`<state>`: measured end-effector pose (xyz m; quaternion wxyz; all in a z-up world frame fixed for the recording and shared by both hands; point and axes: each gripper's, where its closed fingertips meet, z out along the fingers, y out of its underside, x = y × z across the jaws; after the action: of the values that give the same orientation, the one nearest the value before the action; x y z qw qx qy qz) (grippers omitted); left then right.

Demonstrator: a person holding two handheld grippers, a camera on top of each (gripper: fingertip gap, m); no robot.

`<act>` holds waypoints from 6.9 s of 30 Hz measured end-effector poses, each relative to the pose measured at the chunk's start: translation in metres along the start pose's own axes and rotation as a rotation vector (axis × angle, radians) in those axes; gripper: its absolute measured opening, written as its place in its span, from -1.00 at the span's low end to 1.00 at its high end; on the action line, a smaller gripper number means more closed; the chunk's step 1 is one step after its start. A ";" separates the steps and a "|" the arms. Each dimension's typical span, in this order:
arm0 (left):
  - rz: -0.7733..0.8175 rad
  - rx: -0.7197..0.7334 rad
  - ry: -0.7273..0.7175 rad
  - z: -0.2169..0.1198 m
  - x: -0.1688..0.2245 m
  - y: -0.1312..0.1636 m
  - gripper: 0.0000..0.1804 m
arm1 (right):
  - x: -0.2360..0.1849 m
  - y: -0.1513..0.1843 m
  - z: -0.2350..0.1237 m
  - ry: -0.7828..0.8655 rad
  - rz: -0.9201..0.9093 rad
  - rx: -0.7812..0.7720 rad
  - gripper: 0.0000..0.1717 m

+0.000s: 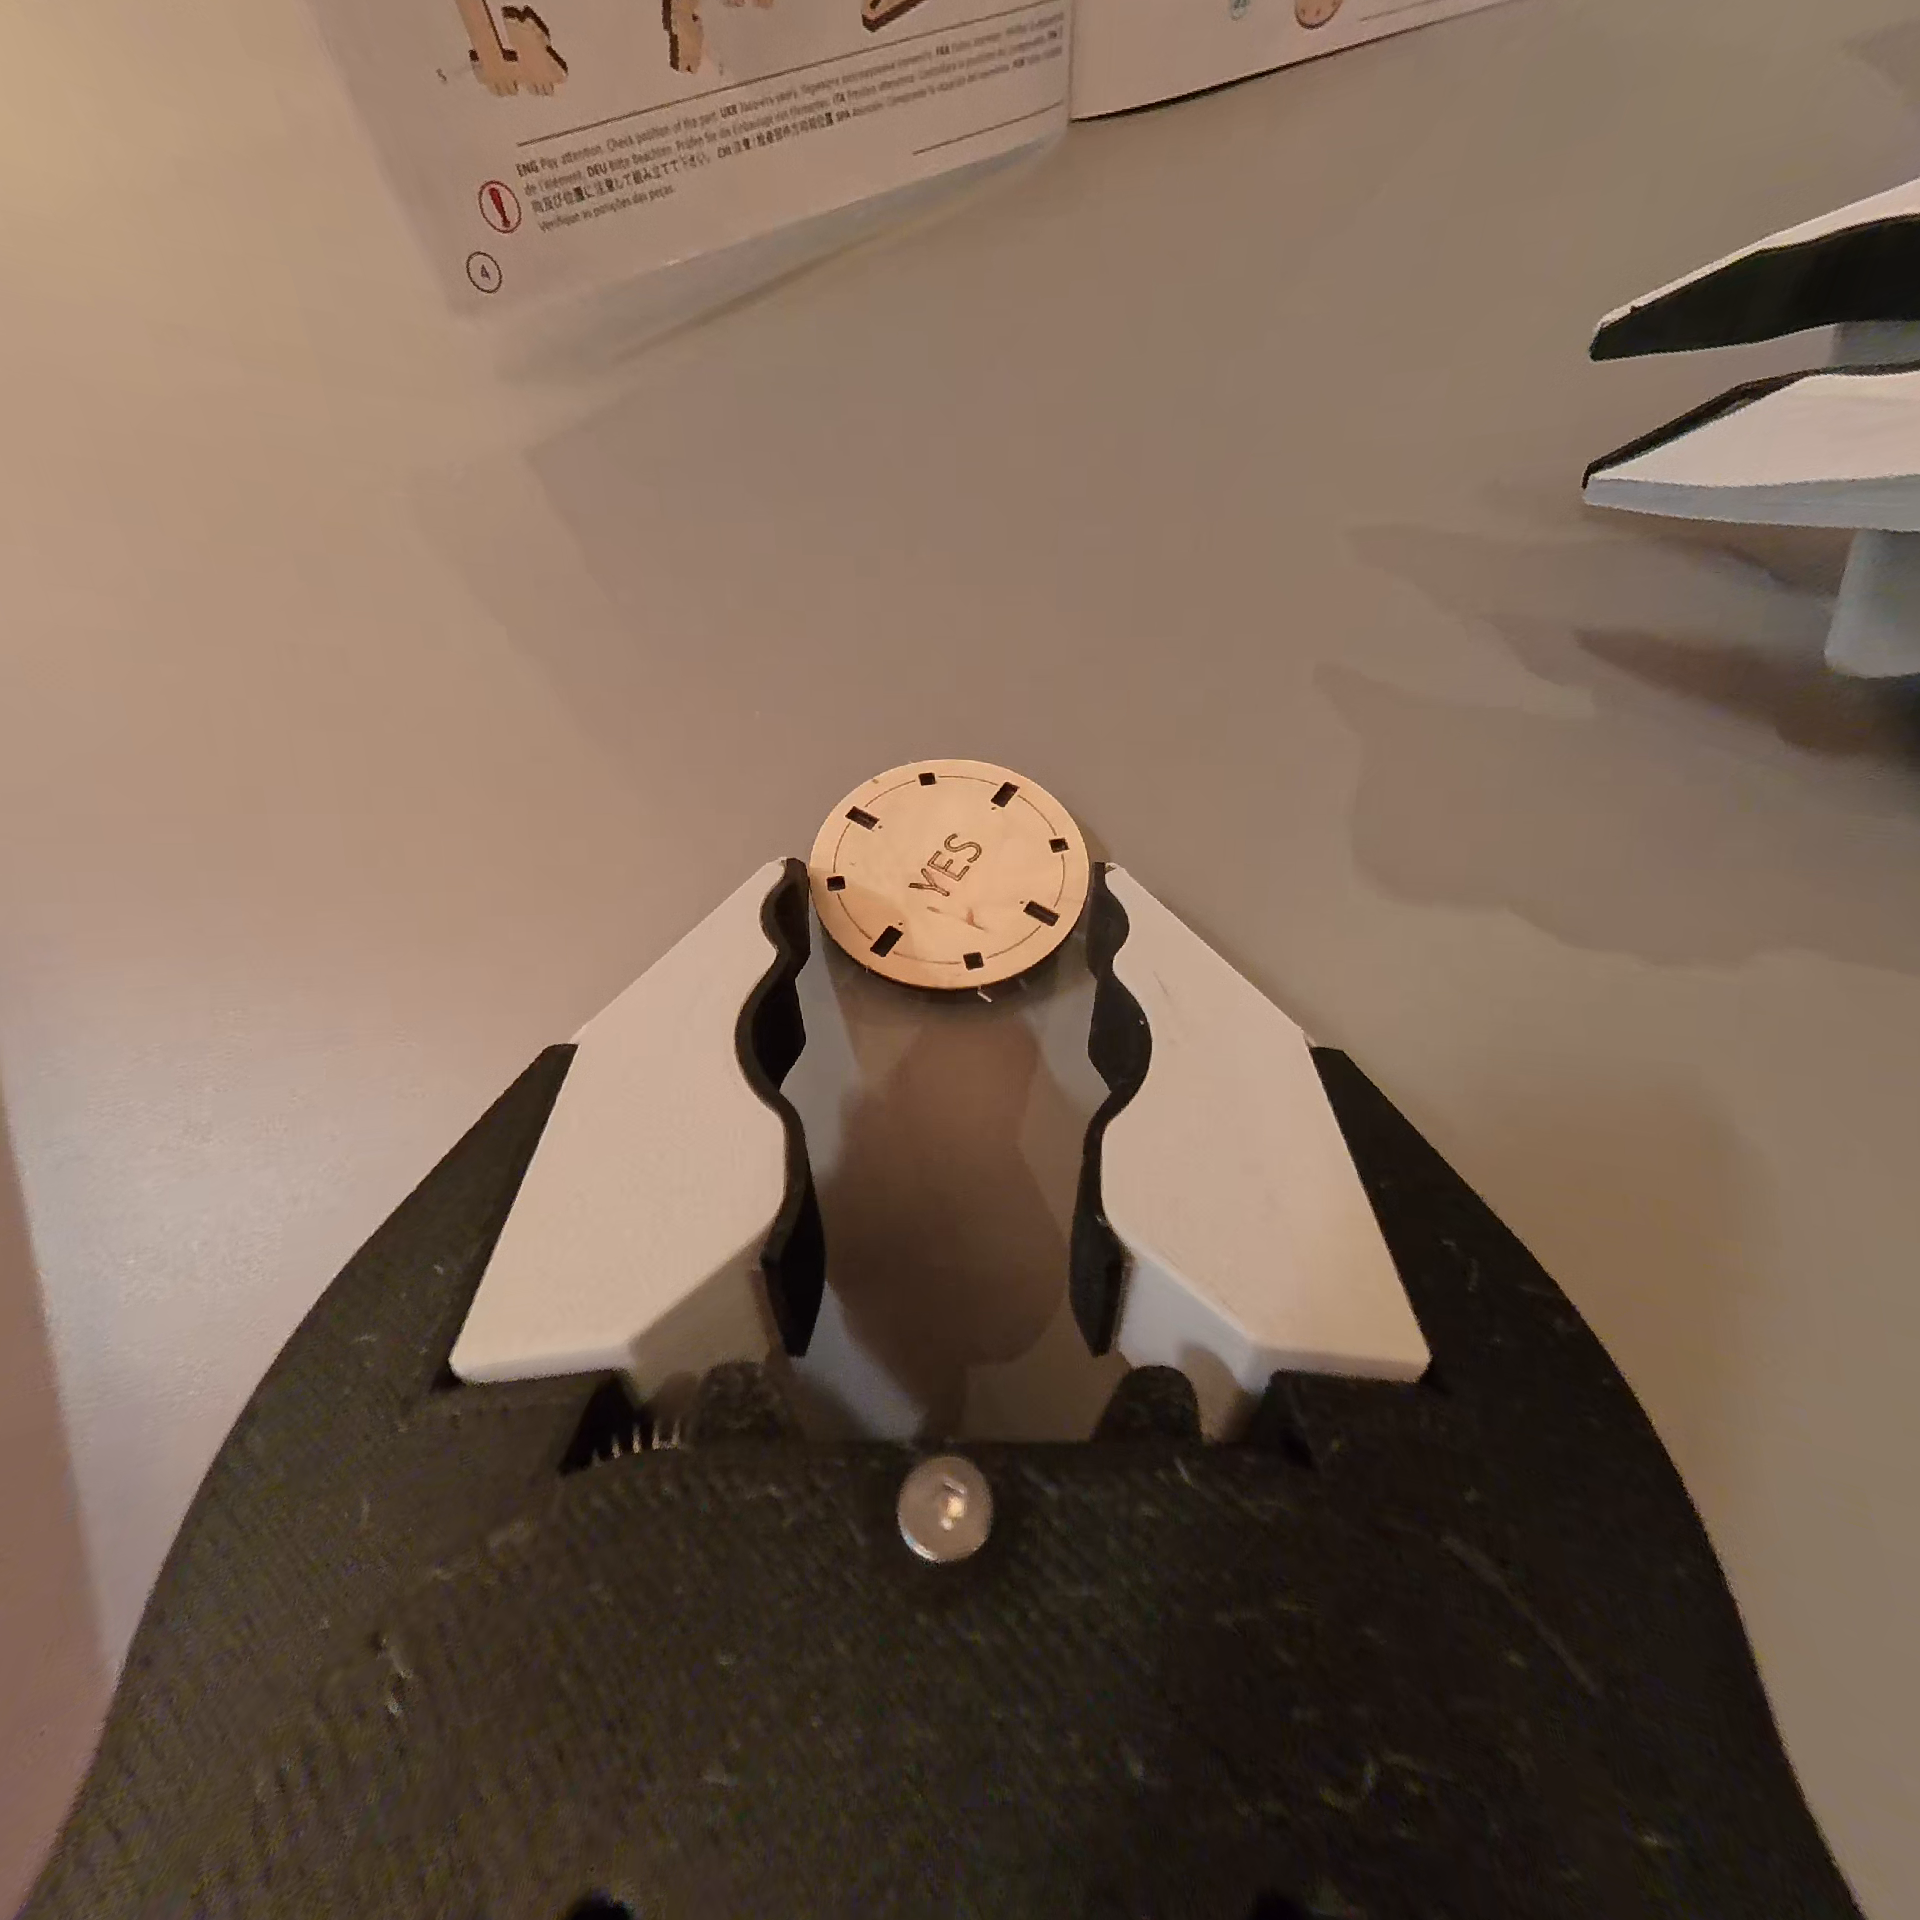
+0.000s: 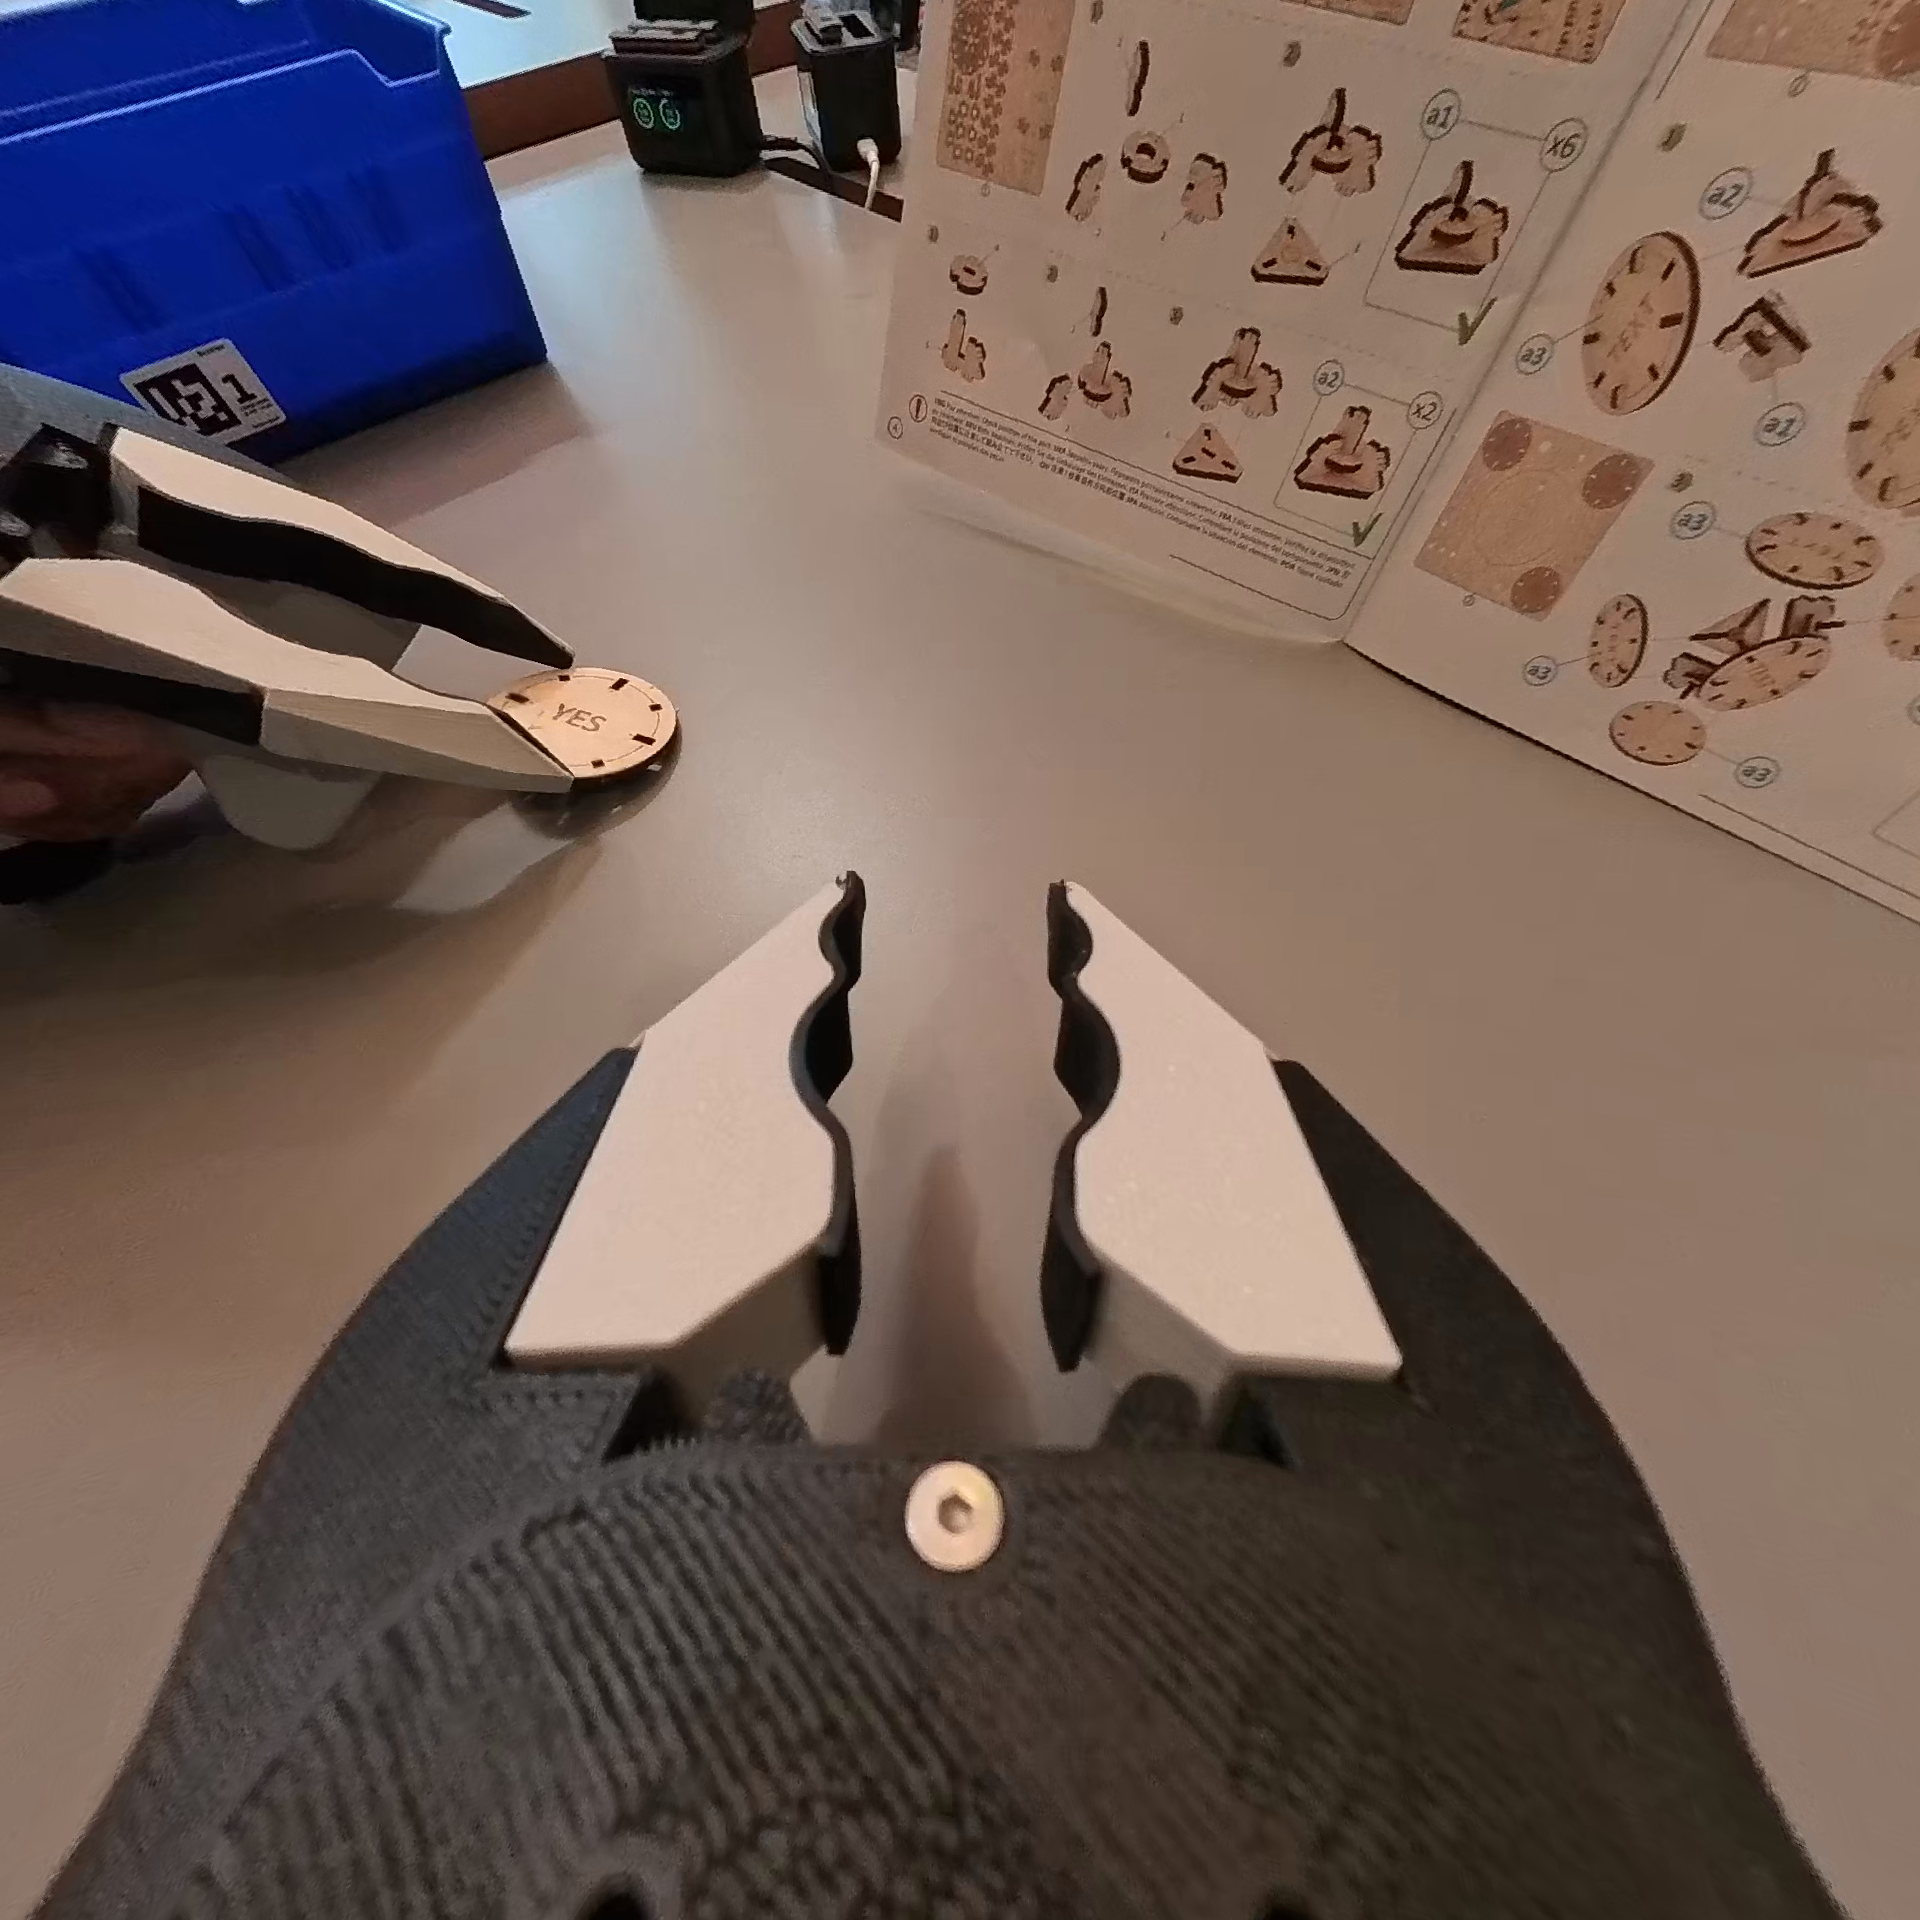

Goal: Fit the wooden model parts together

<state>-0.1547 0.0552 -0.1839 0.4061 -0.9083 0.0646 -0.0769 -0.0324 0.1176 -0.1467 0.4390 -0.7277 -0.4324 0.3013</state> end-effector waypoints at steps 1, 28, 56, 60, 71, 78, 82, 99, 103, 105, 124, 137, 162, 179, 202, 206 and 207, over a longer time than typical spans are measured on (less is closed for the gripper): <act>0.001 -0.002 0.002 0.000 0.000 0.000 -0.41 | 0.000 0.000 0.000 0.001 -0.001 0.000 -0.60; 0.079 -0.032 -0.007 0.004 0.008 0.004 -0.39 | -0.001 0.000 0.000 0.010 -0.022 -0.003 -0.60; 0.005 -0.018 -0.044 0.002 -0.004 0.002 -0.50 | -0.001 0.001 0.001 0.012 -0.028 -0.006 -0.60; -0.046 0.000 -0.058 0.000 -0.012 0.000 -0.51 | -0.002 0.001 0.001 0.013 -0.034 -0.011 -0.59; 0.002 0.105 -0.024 -0.023 -0.041 -0.006 -0.56 | -0.003 0.002 0.001 0.015 -0.049 -0.017 -0.59; 0.052 0.085 0.011 -0.020 -0.032 -0.004 -0.56 | -0.004 0.003 0.002 0.017 -0.056 -0.021 -0.59; 0.128 0.057 0.015 -0.017 -0.023 0.000 -0.54 | -0.004 0.003 0.002 0.019 -0.058 -0.022 -0.59; 0.202 -0.010 0.024 -0.011 -0.013 0.010 -0.50 | -0.005 0.004 0.002 0.031 -0.088 -0.027 -0.59; 0.208 -0.029 0.019 -0.009 -0.013 0.013 -0.49 | -0.006 0.004 0.003 0.034 -0.094 -0.030 -0.59; 0.196 -0.030 0.008 -0.009 -0.015 0.013 -0.49 | -0.006 0.004 0.003 0.035 -0.095 -0.030 -0.59; 0.067 0.011 -0.004 -0.013 -0.030 0.006 -0.52 | -0.007 0.005 0.003 0.040 -0.112 -0.034 -0.59; 0.233 0.009 0.039 -0.011 -0.005 0.008 -0.31 | -0.008 0.005 0.004 0.043 -0.126 -0.040 -0.59; 0.248 -0.044 0.054 0.002 0.004 0.008 -0.54 | -0.011 0.008 0.005 0.059 -0.181 -0.055 -0.59; 0.177 0.003 0.075 -0.003 -0.001 0.001 -0.45 | -0.011 0.007 0.005 0.059 -0.179 -0.051 -0.59; -0.087 0.228 0.138 -0.043 0.017 -0.018 -0.51 | 0.034 -0.003 -0.001 0.052 0.241 0.034 -0.64; -0.173 0.343 0.374 -0.055 0.037 -0.026 -0.63 | 0.011 -0.033 0.019 -0.004 0.209 0.036 -0.76; -0.196 0.358 0.415 -0.057 0.039 -0.028 -0.63 | -0.002 -0.052 0.025 -0.026 0.181 0.043 -0.76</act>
<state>-0.1256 0.0248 -0.1220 0.5288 -0.7888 0.0436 -0.3102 -0.0725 0.1375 -0.1103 0.4199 -0.7503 -0.3637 0.3584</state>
